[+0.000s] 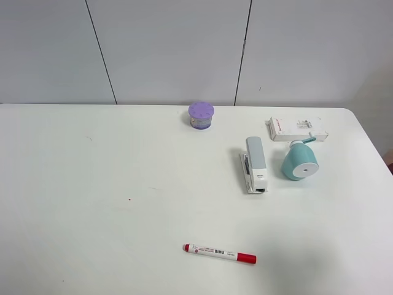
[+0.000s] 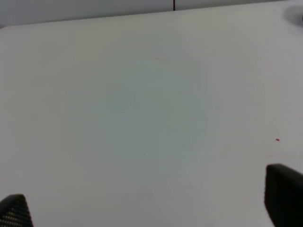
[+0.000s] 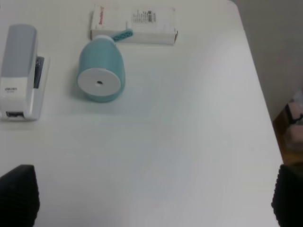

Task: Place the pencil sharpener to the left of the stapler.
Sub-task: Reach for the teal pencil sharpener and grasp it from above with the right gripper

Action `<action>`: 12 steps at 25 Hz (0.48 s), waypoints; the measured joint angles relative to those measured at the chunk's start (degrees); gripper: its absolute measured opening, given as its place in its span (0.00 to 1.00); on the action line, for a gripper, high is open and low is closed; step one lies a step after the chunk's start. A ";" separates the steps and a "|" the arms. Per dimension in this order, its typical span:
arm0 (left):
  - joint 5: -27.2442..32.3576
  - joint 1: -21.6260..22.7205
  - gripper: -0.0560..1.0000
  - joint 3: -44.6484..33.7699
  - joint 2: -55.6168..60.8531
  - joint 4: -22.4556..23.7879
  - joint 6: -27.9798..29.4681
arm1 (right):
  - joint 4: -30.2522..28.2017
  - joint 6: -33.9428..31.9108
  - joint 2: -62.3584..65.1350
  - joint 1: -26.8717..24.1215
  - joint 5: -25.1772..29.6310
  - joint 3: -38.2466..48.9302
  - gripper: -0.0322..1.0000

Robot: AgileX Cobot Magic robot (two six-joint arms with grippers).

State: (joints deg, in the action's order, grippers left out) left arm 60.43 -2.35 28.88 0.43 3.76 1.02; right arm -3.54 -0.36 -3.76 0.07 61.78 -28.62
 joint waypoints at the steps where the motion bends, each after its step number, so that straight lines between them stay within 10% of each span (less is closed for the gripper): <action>1: 0.00 0.00 0.99 0.00 0.00 0.00 0.00 | 0.06 -0.07 -2.39 0.00 0.27 -0.56 0.99; 12: 0.00 0.00 0.99 0.00 0.00 0.00 0.00 | 0.56 -8.43 -36.32 0.00 -0.36 -14.31 0.99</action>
State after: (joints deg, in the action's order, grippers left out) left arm 60.43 -2.35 28.88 0.43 3.76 1.02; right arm -2.98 -8.79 -40.08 0.07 61.42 -42.93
